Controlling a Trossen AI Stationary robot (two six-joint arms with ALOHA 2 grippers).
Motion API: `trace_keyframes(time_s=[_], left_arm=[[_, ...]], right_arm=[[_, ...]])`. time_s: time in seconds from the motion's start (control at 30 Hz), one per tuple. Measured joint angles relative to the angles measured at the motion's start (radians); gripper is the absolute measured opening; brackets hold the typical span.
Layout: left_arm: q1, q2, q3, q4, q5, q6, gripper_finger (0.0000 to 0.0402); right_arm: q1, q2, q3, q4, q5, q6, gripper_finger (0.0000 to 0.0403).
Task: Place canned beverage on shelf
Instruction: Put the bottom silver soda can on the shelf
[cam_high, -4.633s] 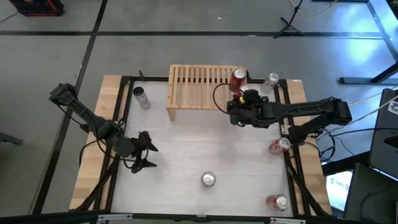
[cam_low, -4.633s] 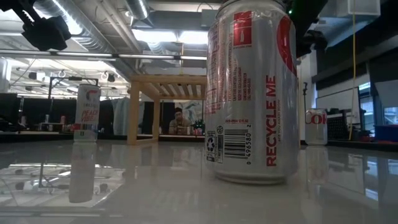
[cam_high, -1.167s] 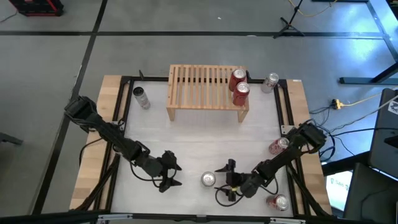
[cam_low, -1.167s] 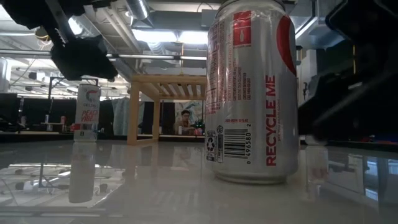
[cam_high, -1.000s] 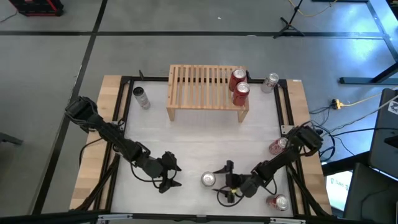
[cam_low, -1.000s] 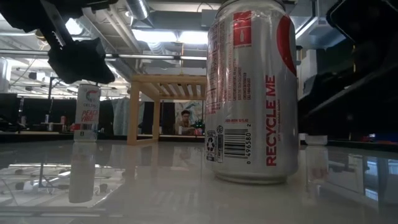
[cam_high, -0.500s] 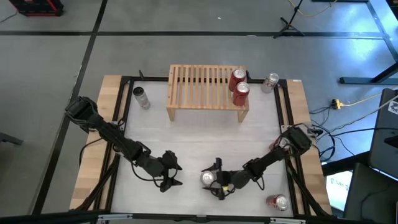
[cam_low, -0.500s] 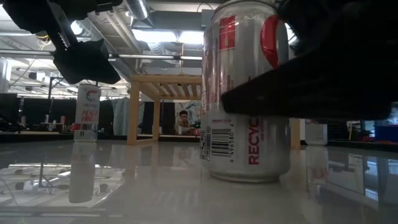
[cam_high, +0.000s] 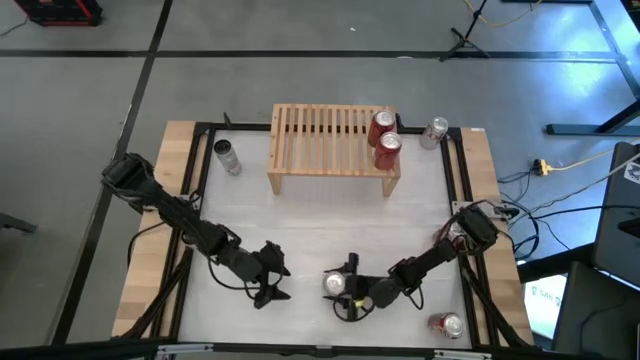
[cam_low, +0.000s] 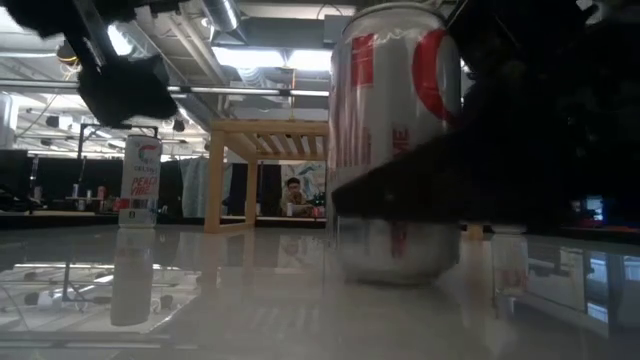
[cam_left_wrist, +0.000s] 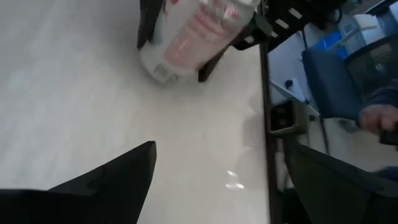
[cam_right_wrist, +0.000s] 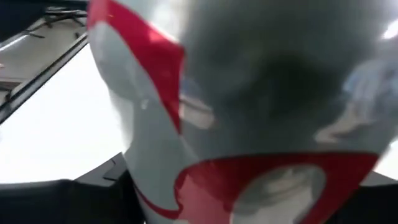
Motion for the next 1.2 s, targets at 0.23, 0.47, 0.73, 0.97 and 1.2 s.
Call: trace_keyframes(time_s=[0.23,0.47,0.73,0.97,1.2], left_arm=[[0.009,-0.209,0.154,-0.418,0.008,-0.021,0.0348],[0.018,-0.428,0.239,-0.655,-0.024,0.038,0.0348],[0.065,-0.650,0.248,-0.751,-0.028,0.154,0.0348],[0.112,-0.732,0.249,-0.752,-0.051,0.285,0.0348],[0.139,-0.741,0.249,-0.759,-0.051,0.324,0.0348]], right_arm=[[-0.034,-0.211,0.109,-0.299,0.185,0.053,0.0281],[-0.126,-0.284,0.425,-0.829,0.342,0.138,0.0281],[-0.270,-0.276,0.600,-1.046,0.549,0.314,0.0281],[-0.413,-0.274,0.602,-1.093,0.532,0.406,0.0281],[-0.532,-0.268,0.602,-1.131,0.535,0.499,0.0281]])
